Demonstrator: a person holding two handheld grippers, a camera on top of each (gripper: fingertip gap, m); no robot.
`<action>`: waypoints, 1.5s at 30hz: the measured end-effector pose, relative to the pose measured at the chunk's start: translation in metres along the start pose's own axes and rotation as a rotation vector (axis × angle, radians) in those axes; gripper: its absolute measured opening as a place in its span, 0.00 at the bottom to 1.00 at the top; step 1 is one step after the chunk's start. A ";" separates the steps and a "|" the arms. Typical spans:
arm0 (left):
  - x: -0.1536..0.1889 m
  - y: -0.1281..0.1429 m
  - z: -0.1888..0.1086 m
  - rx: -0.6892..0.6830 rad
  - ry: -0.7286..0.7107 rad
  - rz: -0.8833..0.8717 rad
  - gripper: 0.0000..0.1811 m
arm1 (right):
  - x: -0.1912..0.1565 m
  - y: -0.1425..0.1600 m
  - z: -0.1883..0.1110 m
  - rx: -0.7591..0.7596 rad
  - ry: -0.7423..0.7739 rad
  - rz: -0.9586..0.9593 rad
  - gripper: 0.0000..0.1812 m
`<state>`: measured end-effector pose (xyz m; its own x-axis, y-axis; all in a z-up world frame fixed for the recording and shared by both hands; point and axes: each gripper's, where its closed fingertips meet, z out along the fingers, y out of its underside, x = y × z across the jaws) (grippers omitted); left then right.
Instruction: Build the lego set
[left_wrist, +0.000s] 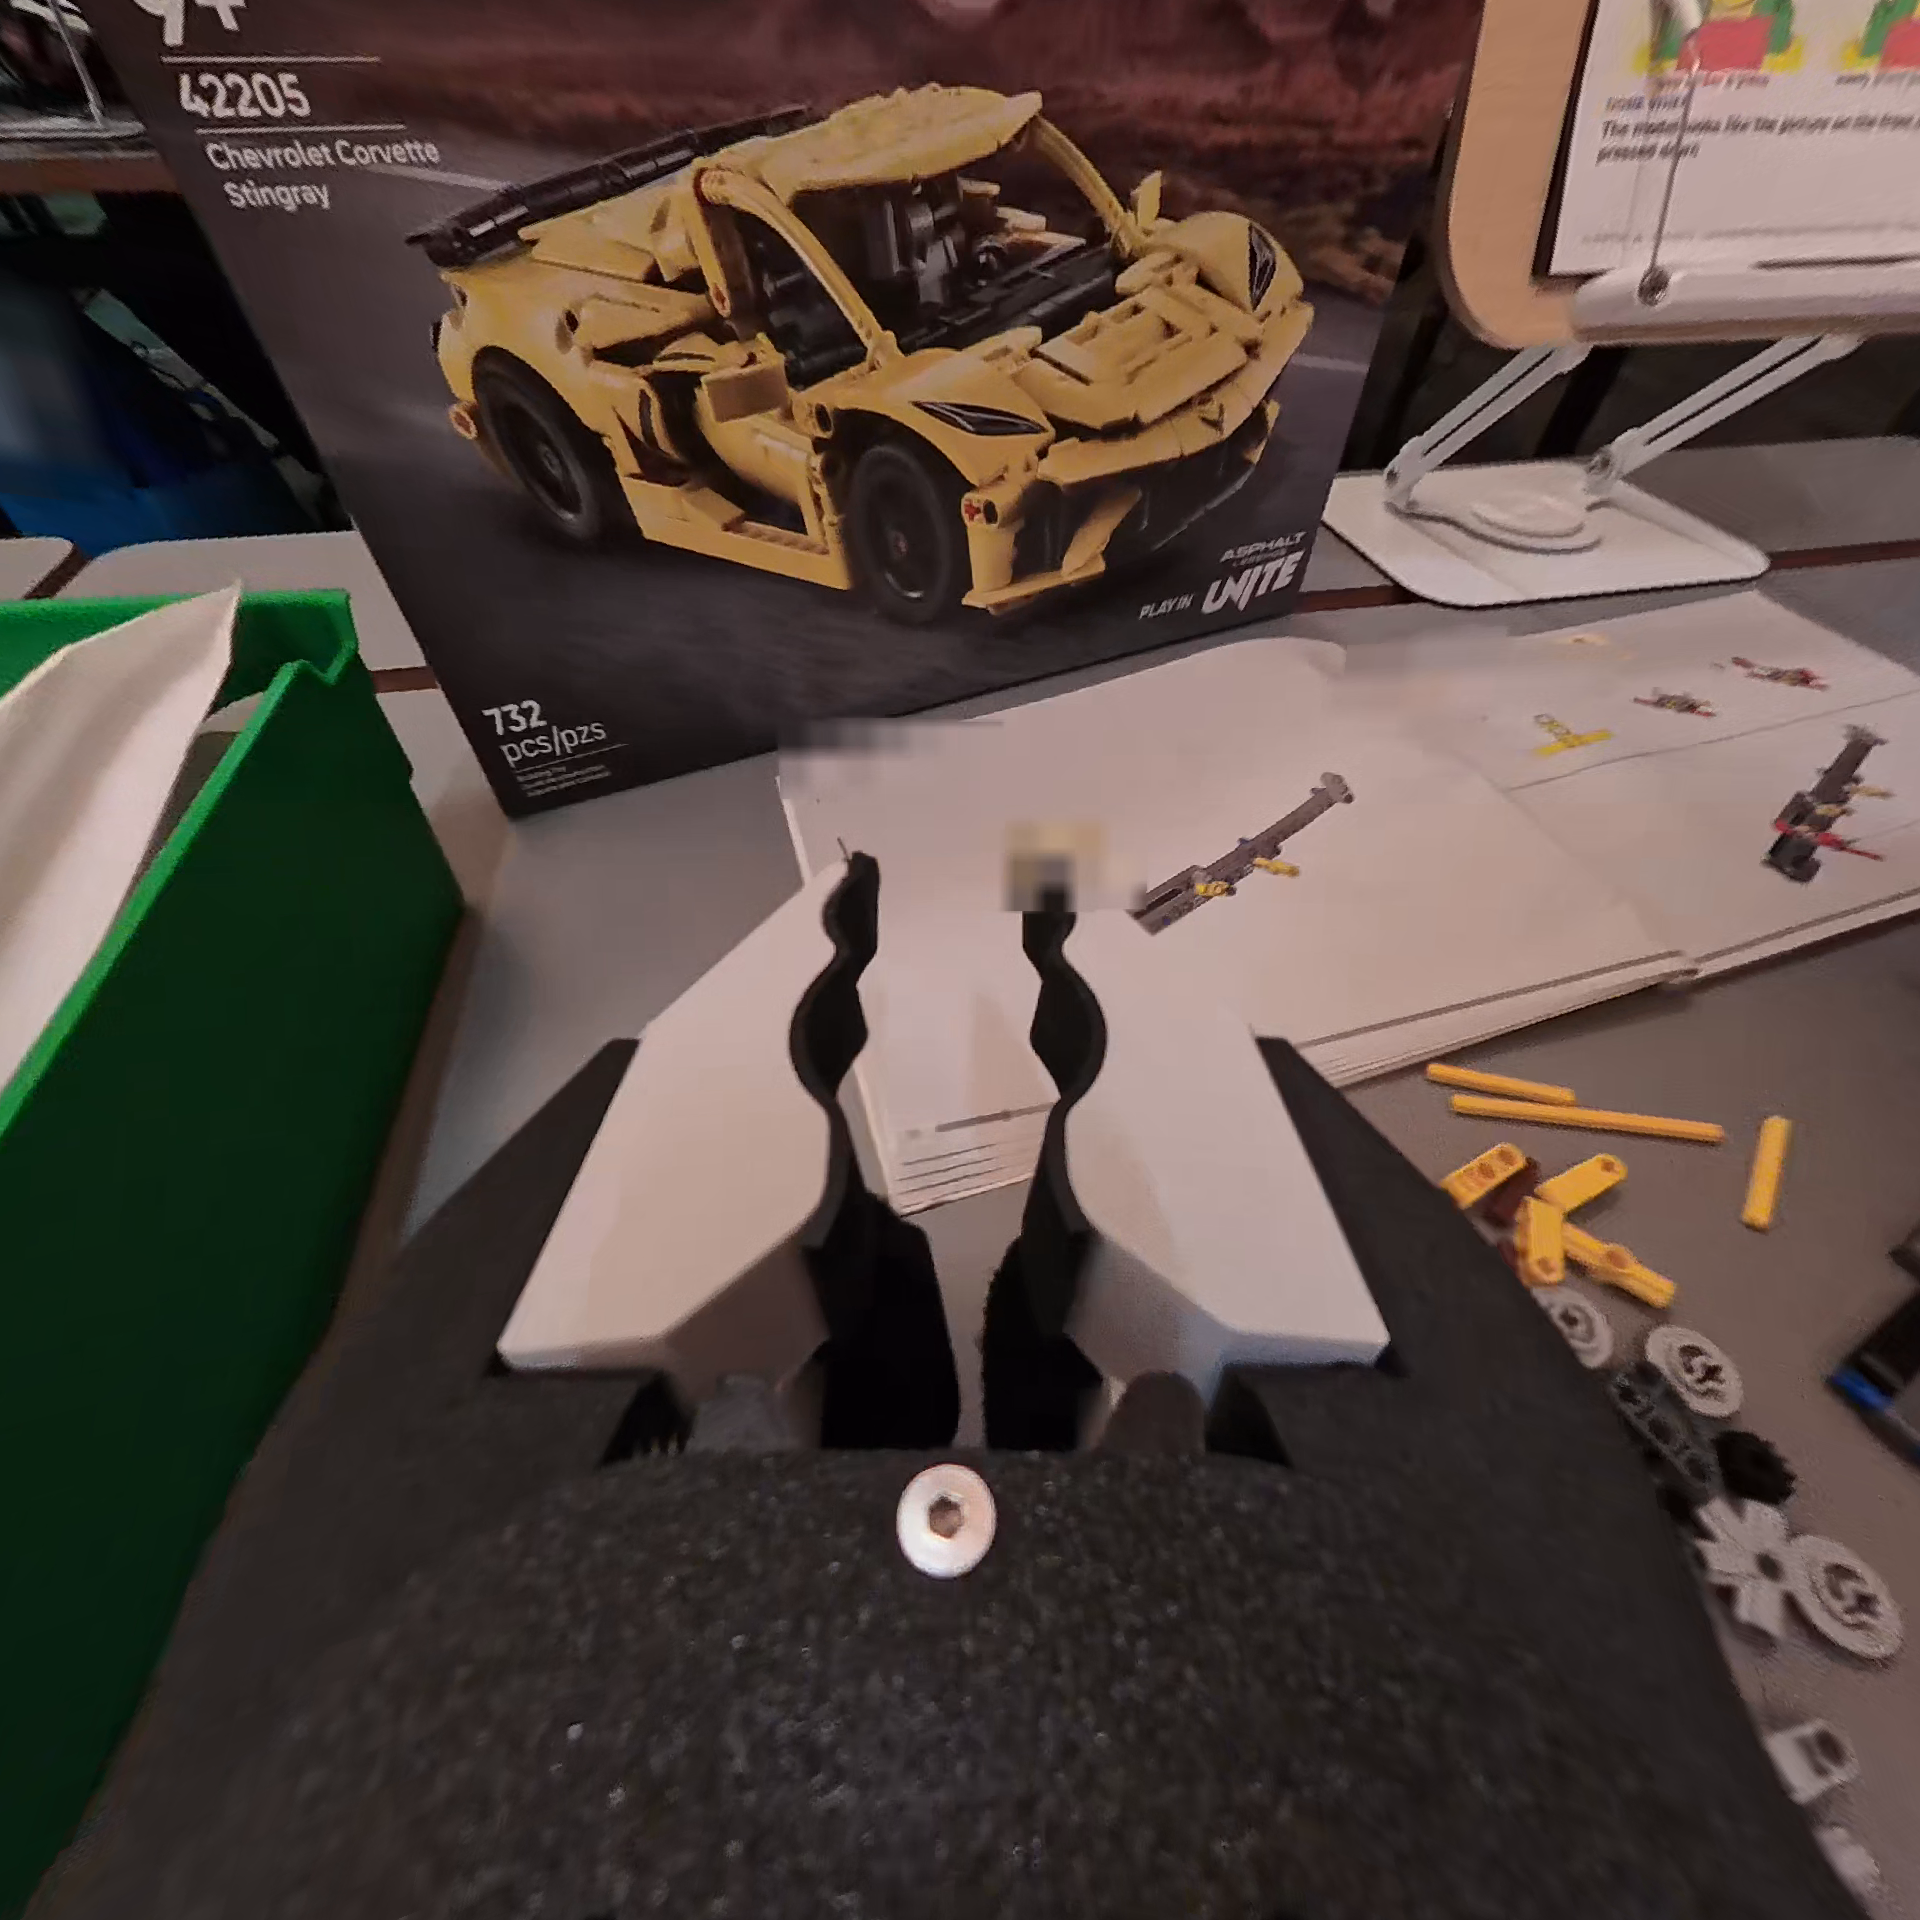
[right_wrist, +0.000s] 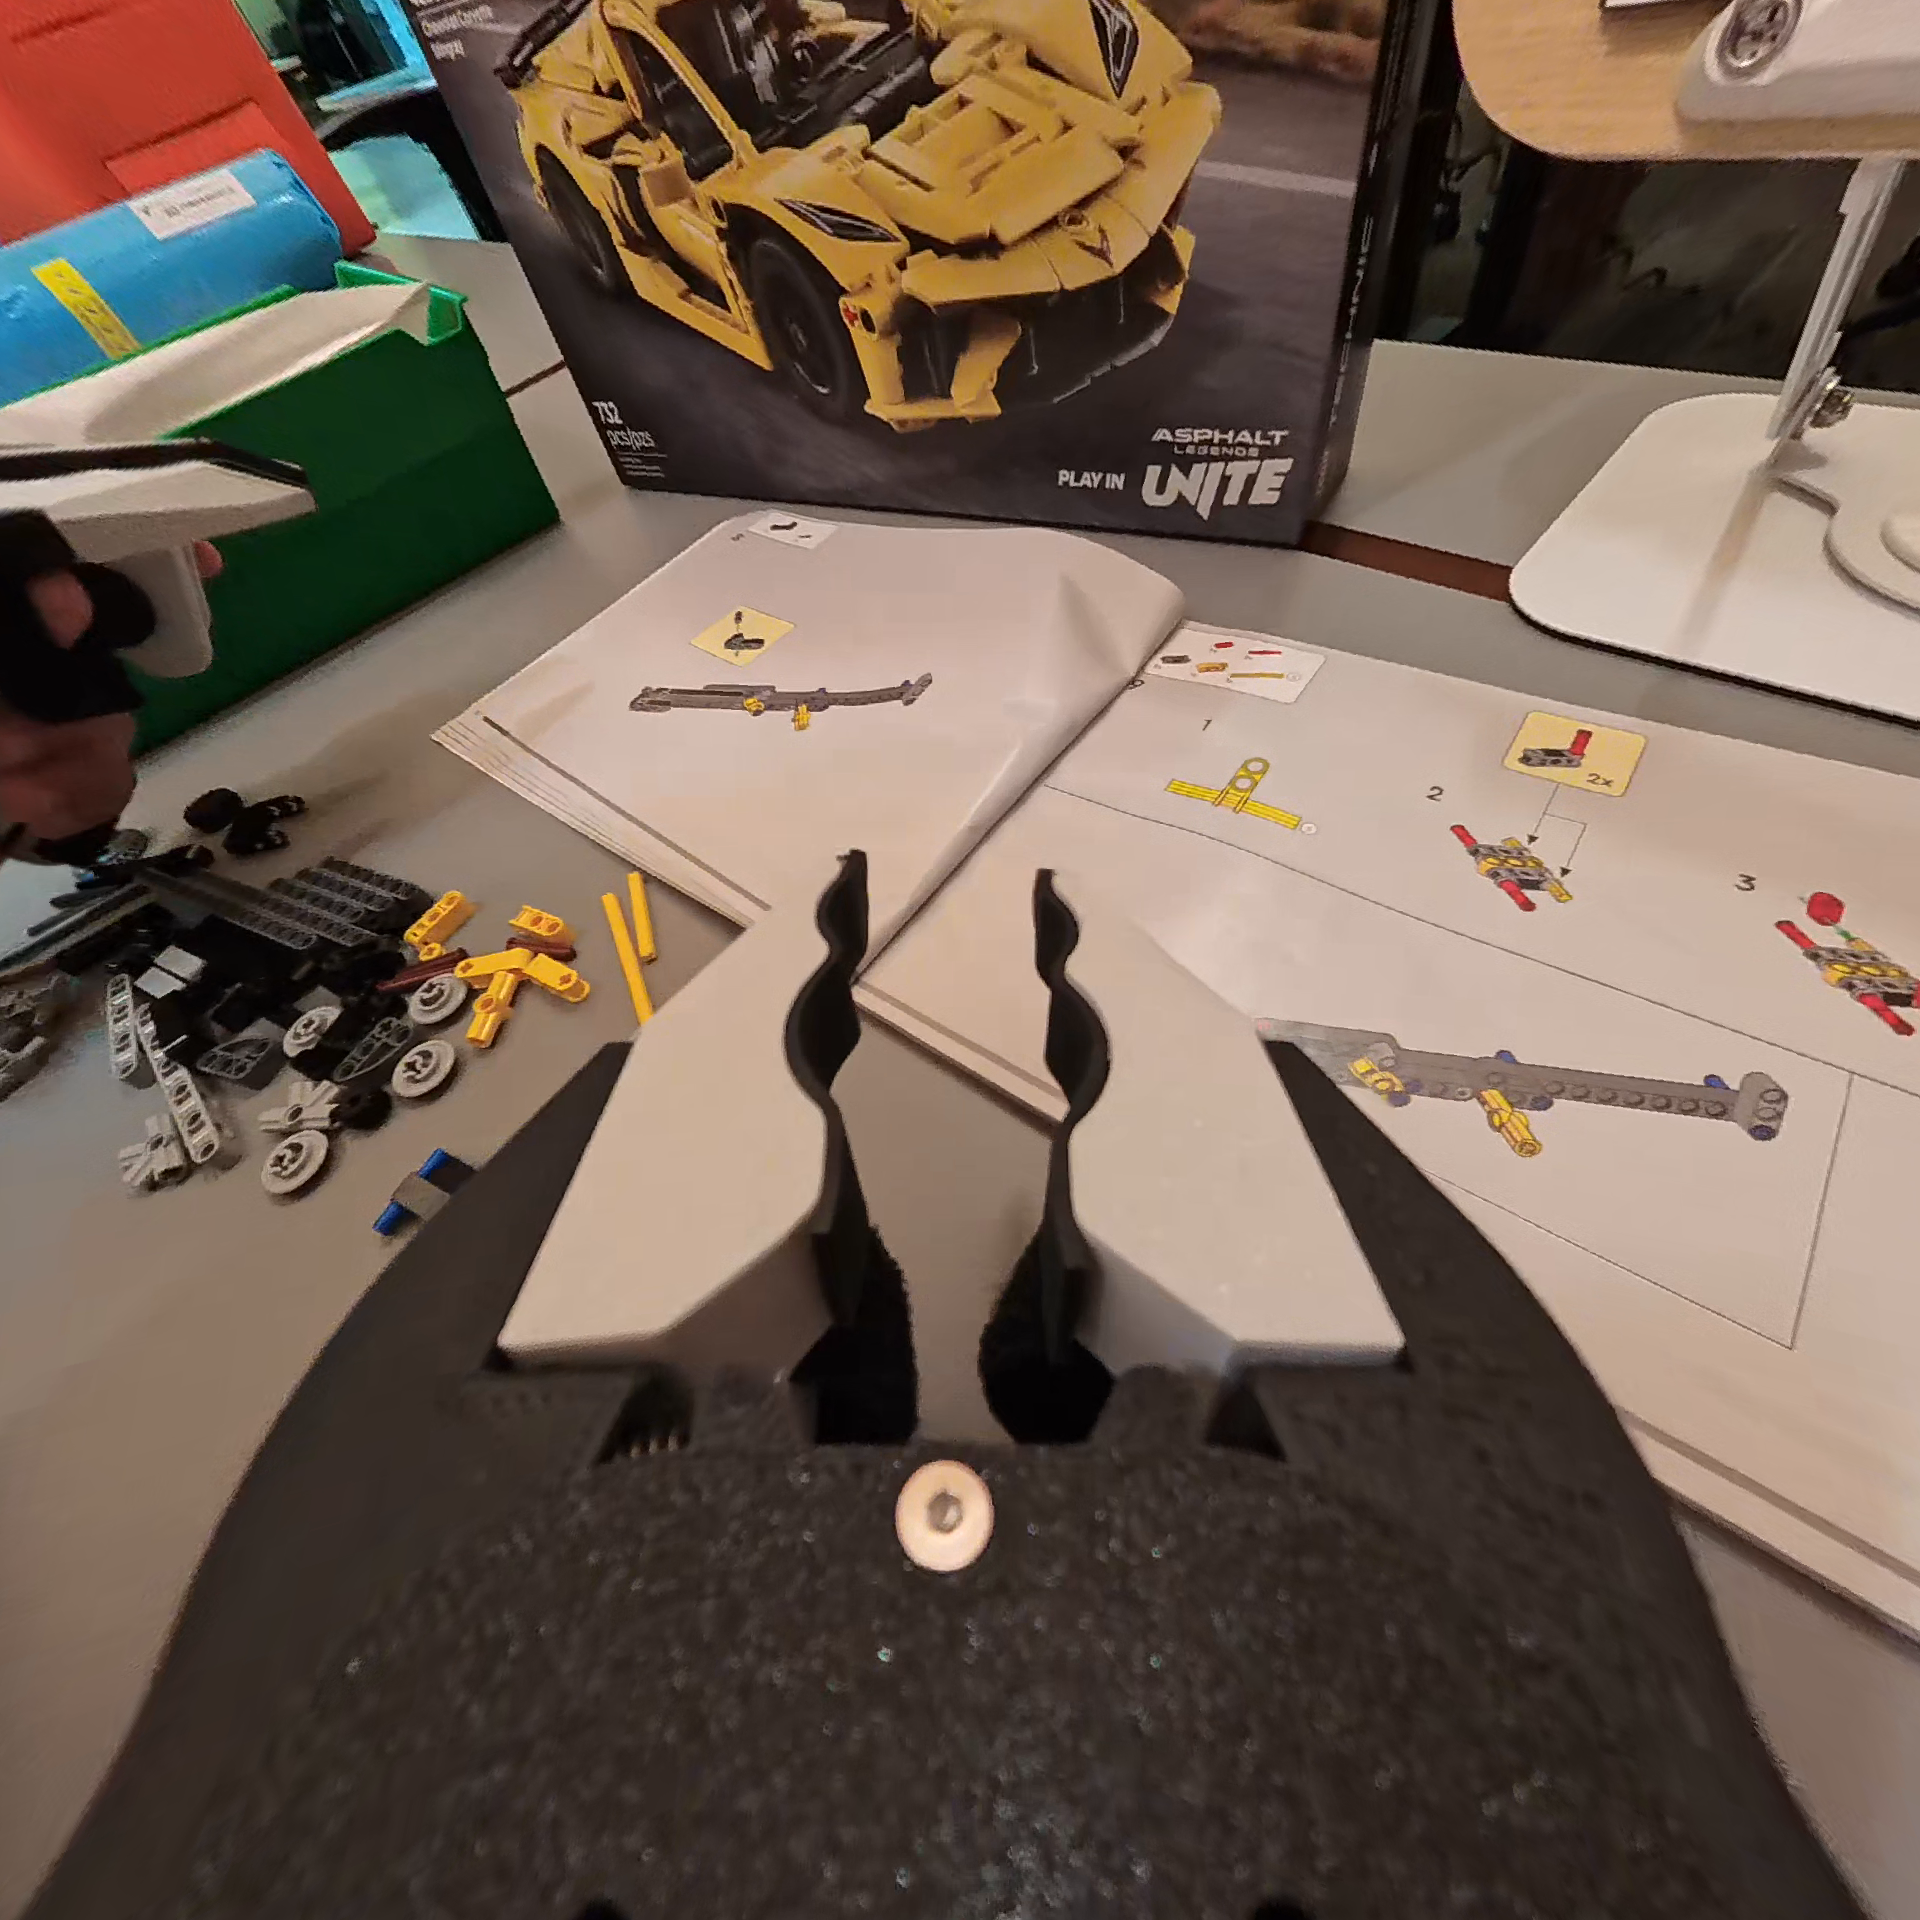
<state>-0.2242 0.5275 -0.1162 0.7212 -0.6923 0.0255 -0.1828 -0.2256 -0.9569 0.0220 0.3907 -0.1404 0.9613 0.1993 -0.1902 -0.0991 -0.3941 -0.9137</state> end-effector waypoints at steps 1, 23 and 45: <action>-0.003 0.002 0.001 -0.009 -0.012 0.018 0.14 | 0.000 0.000 0.000 0.006 0.000 0.004 0.16; -0.024 0.004 0.001 -0.028 0.015 0.034 0.10 | -0.013 0.005 0.004 -0.009 -0.059 0.001 0.13; 0.093 0.115 -0.073 -0.562 0.749 0.569 0.03 | -0.020 0.011 0.006 -0.043 -0.065 -0.057 0.11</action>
<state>-0.2271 0.3869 -0.2029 -0.1195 -0.9925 -0.0271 -0.7764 0.1104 -0.6205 0.0005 0.3877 -0.1490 0.9463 0.2794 -0.1624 -0.0321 -0.4187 -0.9075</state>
